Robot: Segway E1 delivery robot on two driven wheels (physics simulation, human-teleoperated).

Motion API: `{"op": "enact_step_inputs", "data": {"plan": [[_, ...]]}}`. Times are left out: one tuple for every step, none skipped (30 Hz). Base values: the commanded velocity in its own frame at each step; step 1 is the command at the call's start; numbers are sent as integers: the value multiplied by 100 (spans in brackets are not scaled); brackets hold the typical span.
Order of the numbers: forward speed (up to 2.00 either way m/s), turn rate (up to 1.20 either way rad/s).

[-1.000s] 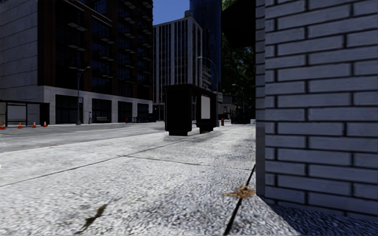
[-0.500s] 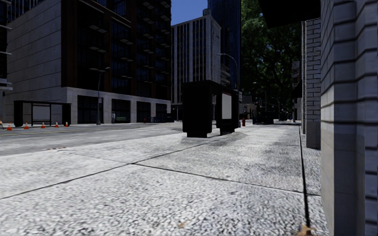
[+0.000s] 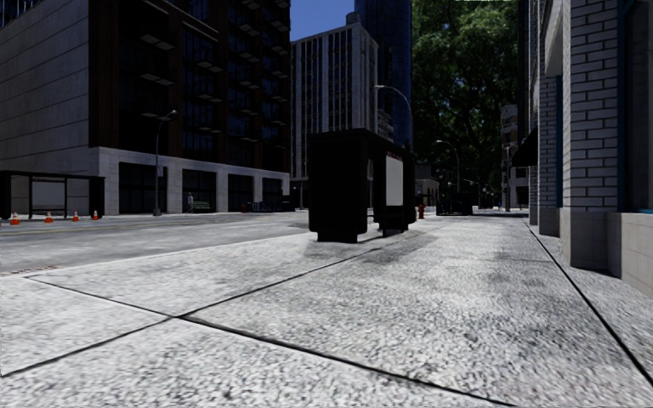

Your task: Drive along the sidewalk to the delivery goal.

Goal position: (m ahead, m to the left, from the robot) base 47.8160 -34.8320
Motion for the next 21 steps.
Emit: {"op": "enact_step_inputs", "data": {"plan": [[200, -56], [200, -69], [200, -72], [200, -72], [200, -73], [200, -73], [200, -73], [200, -73], [200, -73], [200, -73], [200, -73], [200, -73], [200, -73], [200, -73], [200, -73], [200, -73], [200, -73], [200, -6], [200, -6], [200, 0], [200, 0]]}}
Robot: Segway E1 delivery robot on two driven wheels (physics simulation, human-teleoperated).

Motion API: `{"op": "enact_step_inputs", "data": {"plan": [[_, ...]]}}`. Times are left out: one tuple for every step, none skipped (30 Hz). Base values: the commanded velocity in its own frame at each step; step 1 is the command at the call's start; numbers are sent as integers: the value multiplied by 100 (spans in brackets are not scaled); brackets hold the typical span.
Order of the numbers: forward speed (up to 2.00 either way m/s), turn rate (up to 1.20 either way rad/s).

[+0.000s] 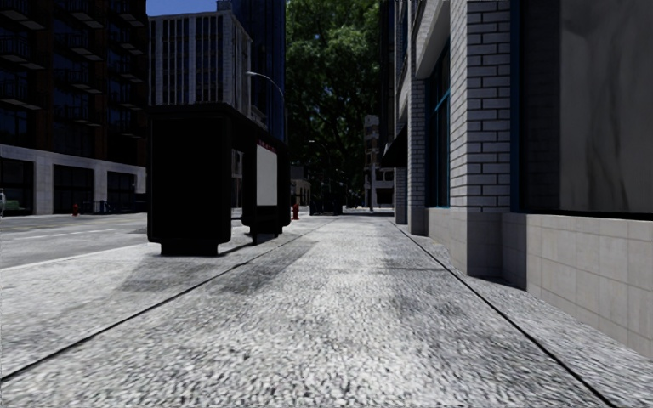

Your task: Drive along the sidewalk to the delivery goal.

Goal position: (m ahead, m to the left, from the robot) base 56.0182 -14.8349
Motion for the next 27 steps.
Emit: {"op": "enact_step_inputs", "data": {"plan": [[200, 0], [200, 0], [200, 0], [200, 0], [200, 0], [200, 0], [200, 0], [200, 0], [200, 0], [200, 0], [200, 0], [200, 0], [200, 0], [200, 0], [200, -17], [200, -17], [200, -34], [200, -39], [200, -40], [200, -40], [200, -40], [200, -40], [200, -40], [200, -40], [200, -34], [200, -30], [200, -29]]}}
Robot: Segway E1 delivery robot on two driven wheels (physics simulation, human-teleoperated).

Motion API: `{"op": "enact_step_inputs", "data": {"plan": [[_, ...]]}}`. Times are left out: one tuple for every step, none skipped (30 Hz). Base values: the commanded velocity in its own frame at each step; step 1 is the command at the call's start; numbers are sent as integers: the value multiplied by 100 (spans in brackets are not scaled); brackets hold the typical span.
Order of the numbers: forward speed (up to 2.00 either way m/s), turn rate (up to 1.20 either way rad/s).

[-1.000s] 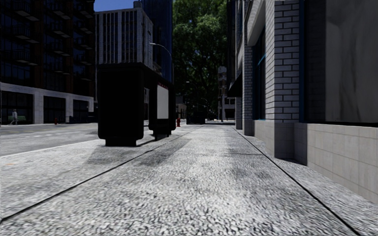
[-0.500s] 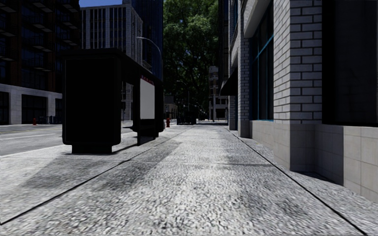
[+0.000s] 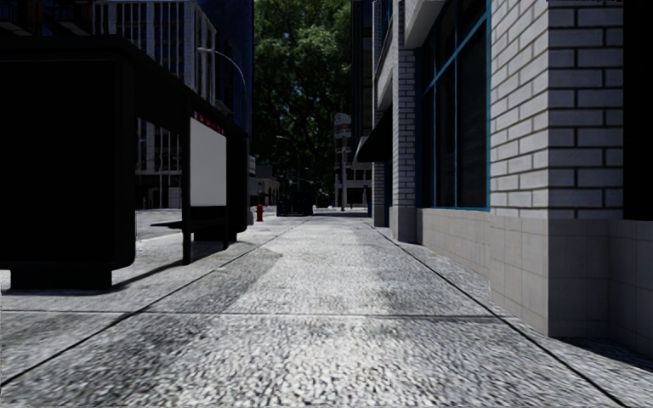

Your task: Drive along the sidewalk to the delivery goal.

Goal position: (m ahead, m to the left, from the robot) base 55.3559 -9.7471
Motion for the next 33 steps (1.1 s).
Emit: {"op": "enact_step_inputs", "data": {"plan": [[200, -29], [200, -28], [200, -28], [200, -28], [200, -27], [200, 0], [200, 0], [200, 0], [200, 0], [200, 0], [200, 0], [200, 0], [200, 0], [200, 0], [200, 0], [200, 0], [200, 0], [200, 0], [200, 0], [200, 0], [200, 0], [200, 0], [200, 0], [200, 0], [200, 0], [200, 0], [200, 0], [200, 0], [200, 0], [200, 0], [200, 0], [198, 0], [198, 0]]}}
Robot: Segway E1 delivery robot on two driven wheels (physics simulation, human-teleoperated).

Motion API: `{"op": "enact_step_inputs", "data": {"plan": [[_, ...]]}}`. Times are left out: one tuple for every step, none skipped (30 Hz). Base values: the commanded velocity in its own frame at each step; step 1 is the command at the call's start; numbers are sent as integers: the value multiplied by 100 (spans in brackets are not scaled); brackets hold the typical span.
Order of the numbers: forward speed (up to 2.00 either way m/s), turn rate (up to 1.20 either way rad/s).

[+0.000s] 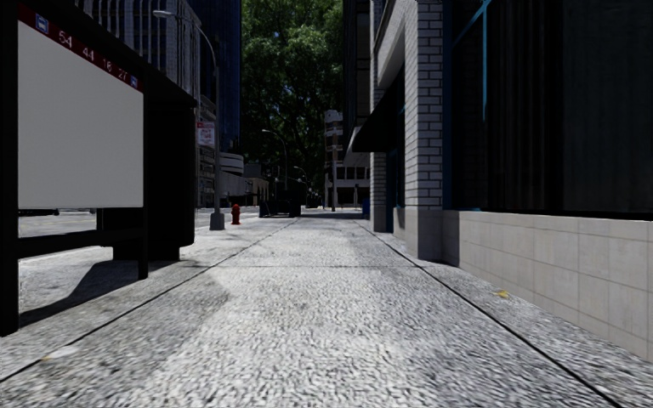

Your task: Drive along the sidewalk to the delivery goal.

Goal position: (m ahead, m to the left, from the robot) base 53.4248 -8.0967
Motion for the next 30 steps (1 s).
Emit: {"op": "enact_step_inputs", "data": {"plan": [[197, 0], [197, 0], [197, 0], [197, 0], [197, 0], [197, 0], [197, 0], [197, 0], [197, 0], [197, 0], [197, 0], [197, 0], [197, 0], [197, 0], [197, 0], [197, 0], [197, 0], [197, 0], [197, 0], [197, 0], [197, 0], [197, 0], [197, 0], [197, 0], [197, 0], [197, 0], [197, 0], [197, 0], [197, 0], [197, 0]]}}
